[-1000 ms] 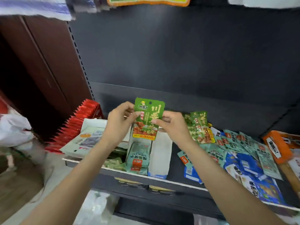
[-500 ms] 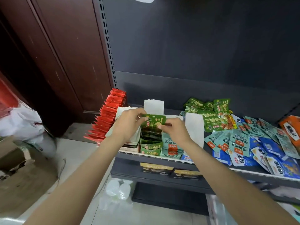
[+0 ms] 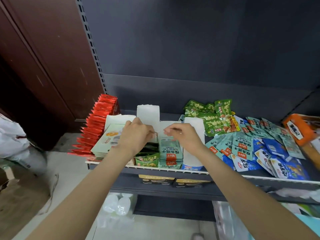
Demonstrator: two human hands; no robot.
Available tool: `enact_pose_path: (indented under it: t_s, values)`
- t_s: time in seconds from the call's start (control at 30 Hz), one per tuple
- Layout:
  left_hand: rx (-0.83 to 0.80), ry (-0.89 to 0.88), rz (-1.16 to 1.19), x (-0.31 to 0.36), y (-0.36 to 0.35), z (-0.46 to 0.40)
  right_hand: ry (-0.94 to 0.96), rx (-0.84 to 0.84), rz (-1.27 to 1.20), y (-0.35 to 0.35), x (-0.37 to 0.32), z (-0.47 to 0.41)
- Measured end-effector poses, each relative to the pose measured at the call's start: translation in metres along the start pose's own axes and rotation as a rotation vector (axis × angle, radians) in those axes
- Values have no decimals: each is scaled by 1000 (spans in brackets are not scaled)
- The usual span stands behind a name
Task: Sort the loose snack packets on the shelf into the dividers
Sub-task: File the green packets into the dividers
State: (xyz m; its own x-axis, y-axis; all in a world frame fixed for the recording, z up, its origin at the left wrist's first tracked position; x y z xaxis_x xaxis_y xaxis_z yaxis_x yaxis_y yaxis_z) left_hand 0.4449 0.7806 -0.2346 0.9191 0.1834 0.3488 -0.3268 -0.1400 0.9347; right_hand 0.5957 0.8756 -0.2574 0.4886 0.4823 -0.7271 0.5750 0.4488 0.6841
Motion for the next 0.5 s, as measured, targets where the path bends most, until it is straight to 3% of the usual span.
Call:
enact_pose_path:
  t_s: [0.2,0.3,0.37,0.5]
  values:
    - [82,-126,362,92,-35,-47,-82,308,-24,70,72,0]
    - [-43,-172,382,146,-68,-82,-122,283,119,103,125,-5]
    - [-145,-93,412,175,-94,-108,-169,195,191,121,160,-9]
    - [-299,255,549,205,-147,-149,-208,19,442,142,223,-26]
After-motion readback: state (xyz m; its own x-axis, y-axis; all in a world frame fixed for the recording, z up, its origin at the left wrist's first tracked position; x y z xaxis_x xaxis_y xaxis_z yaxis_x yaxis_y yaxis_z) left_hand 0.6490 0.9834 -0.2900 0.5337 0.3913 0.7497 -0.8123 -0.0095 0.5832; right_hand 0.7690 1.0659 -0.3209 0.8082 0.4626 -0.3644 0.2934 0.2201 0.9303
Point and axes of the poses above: each hand's wrist, its own z-axis away from the middle knuckle, its own y-axis out of the back of the hand, x = y × z, the point moved 1 cm from there along -z, towards the middle knuckle, and after that the axes turned 14 degrees about z, right-handed, at the moved point
